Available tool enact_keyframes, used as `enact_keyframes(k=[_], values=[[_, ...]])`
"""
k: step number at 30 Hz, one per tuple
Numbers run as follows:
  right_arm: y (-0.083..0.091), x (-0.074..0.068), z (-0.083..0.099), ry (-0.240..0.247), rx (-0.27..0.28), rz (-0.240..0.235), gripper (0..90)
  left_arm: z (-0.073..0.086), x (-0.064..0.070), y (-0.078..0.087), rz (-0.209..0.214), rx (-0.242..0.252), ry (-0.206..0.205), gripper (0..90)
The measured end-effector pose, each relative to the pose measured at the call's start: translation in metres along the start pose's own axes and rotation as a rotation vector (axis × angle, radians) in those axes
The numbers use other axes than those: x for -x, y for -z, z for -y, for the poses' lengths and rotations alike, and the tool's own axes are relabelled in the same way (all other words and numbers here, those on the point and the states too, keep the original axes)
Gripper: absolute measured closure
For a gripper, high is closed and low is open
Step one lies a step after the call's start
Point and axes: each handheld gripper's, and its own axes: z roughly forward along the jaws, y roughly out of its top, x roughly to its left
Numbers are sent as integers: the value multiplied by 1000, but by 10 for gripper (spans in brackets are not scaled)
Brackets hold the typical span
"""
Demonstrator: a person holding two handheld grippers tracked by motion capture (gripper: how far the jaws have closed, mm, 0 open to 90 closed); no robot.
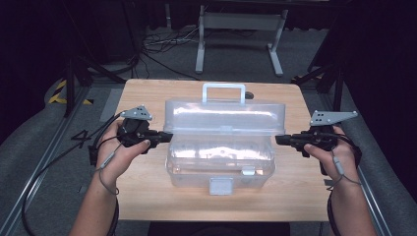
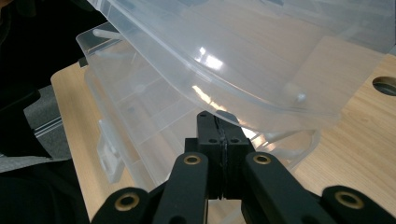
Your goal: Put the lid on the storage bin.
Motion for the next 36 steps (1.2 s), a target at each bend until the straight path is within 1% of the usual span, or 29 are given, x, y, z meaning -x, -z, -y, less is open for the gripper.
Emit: enact_keyframes(k=[6, 10, 13, 15, 16, 18, 19, 20, 22, 24, 26, 29, 36], values=[[-3, 0, 0, -2, -28, -19, 900, 1, -1, 0, 15, -24, -9, 864], [-4, 0, 0, 1, -52, -24, 900, 1, -2, 0, 30, -38, -5, 871], [-5, 0, 0, 2, -72, -28, 900, 2, -2, 1, 38, -40, 2, 885], [-5, 0, -1, 2, -78, -28, 900, 3, -2, 2, 45, -38, 9, 893], [-6, 0, -1, 2, -81, -28, 900, 4, -2, 3, 49, -31, 21, 893], [-6, 1, -2, -2, -92, -37, 900, 5, -3, 4, 56, -30, 32, 895], [-6, 2, -2, -6, -100, -47, 900, 6, -3, 5, 62, -28, 63, 896], [-6, 2, -2, -7, -104, -48, 900, 6, -3, 5, 62, -31, 72, 897], [-7, 2, -1, -12, -109, -51, 900, 6, -4, 5, 56, -36, 71, 898], [-7, 3, -1, -17, -119, -52, 900, 6, -3, 5, 43, -52, 76, 898], [-6, 4, 1, -22, -131, -48, 900, 5, -2, 5, 39, -64, 80, 898], [-6, 4, 1, -27, -137, -45, 900, 5, -2, 5, 40, -74, 86, 898], [-6, 4, 1, -21, -164, -44, 900, 5, 0, 6, 45, -104, 77, 897]])
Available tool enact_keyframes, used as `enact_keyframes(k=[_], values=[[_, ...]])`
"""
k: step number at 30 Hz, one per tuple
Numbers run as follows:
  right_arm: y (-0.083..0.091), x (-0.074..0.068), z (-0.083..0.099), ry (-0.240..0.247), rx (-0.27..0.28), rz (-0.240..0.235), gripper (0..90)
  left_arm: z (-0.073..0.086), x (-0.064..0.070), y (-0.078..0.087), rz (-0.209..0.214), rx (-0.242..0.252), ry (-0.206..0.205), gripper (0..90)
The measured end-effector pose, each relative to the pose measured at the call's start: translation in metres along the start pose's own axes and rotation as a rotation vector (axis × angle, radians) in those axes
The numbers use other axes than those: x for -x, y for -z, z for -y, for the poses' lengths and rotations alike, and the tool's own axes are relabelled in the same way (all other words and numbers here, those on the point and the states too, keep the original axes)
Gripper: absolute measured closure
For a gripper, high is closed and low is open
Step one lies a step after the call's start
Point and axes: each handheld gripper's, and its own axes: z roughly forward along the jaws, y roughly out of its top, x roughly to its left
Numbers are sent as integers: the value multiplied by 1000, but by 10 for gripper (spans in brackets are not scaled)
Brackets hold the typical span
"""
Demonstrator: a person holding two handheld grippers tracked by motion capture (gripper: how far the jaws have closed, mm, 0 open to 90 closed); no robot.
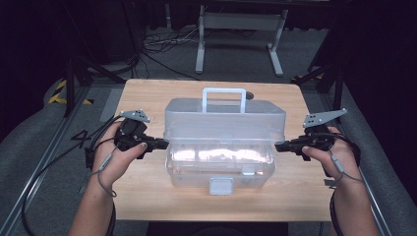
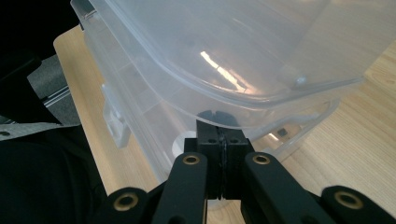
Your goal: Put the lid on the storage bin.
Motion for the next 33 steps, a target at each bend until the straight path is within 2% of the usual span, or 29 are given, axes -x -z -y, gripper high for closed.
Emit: enact_keyframes(k=[12, 33], values=[[-1, -1, 2, 9, -59, -12, 895, 0, 2, -3, 23, -64, 0, 895], [-4, -2, 5, 38, -141, -13, 886, 2, 4, -10, 33, -153, -23, 892]])
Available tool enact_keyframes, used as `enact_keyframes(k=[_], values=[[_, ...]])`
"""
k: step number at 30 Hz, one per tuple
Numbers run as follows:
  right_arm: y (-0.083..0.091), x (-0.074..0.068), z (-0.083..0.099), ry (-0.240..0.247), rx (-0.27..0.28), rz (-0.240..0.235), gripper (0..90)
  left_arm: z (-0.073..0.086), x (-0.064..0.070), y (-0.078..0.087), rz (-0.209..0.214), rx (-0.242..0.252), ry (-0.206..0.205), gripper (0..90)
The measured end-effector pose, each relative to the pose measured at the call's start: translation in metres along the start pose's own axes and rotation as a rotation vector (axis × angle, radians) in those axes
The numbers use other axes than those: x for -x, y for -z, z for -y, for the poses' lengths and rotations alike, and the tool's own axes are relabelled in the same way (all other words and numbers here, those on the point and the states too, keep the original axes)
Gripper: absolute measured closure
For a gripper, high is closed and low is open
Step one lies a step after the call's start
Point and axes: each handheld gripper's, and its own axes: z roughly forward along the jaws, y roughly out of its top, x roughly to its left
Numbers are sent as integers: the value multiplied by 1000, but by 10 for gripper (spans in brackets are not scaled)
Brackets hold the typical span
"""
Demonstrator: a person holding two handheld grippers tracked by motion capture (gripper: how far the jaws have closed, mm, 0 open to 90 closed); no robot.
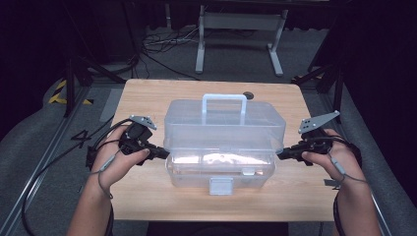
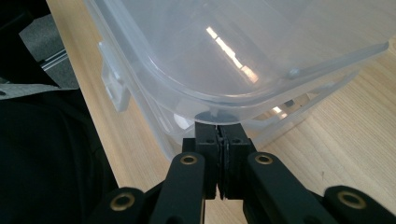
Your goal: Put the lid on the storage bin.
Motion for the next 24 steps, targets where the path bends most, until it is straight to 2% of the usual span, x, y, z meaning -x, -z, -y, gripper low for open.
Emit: enact_keyframes(k=[7, 24], values=[[0, 0, 0, 11, -20, 8, 884, 0, 1, -2, 4, -24, -7, 894], [-7, -1, 2, 36, -86, -12, 872, 1, 0, -8, 17, -99, -18, 893]])
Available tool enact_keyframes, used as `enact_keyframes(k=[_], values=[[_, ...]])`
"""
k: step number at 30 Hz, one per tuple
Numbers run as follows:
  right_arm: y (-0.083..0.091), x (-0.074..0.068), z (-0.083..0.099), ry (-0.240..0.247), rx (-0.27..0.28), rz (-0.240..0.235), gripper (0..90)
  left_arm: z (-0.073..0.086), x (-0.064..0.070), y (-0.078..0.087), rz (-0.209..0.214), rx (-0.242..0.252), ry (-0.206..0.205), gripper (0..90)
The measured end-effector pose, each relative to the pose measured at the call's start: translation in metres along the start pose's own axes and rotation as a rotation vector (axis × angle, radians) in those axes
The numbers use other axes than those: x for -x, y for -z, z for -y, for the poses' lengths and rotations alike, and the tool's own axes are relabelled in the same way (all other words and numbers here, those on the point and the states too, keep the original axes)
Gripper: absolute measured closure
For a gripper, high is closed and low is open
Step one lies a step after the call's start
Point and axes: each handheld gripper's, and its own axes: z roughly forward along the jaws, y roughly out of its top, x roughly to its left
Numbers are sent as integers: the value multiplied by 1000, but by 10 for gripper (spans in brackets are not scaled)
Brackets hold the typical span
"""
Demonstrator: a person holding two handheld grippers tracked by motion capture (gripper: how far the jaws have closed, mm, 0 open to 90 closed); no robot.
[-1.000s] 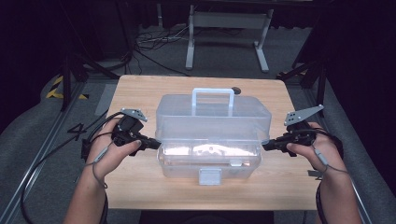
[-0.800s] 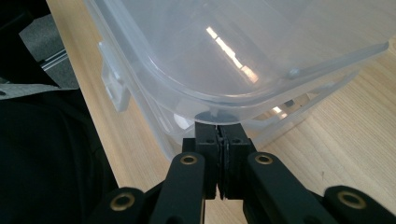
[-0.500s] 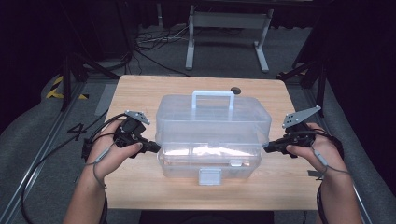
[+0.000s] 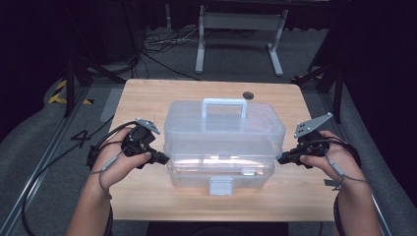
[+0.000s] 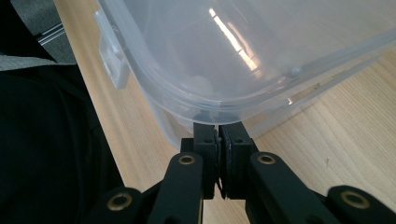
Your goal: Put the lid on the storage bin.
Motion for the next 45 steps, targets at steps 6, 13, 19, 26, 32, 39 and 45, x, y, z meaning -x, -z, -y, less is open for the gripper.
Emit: enact_keyframes(k=[6, 13, 19, 26, 32, 39, 45], values=[[-2, 0, 0, 4, -15, -2, 872, 0, 0, -2, 5, -22, -2, 893], [-5, 0, 1, 9, -39, -8, 859, 0, 0, -6, 16, -48, -5, 893], [-7, 0, 2, 16, -65, -14, 857, 0, 0, -9, 14, -80, -13, 893], [-9, -1, 2, 22, -93, -15, 855, 0, 2, -11, 10, -113, -25, 893], [-12, -1, 2, 37, -116, -17, 849, 0, 2, -13, 11, -131, -26, 893], [-15, -1, 3, 49, -144, -23, 849, 1, 2, -15, 10, -159, -29, 893], [-17, -1, 3, 57, -162, -19, 848, 1, 1, -17, 12, -171, -31, 892]])
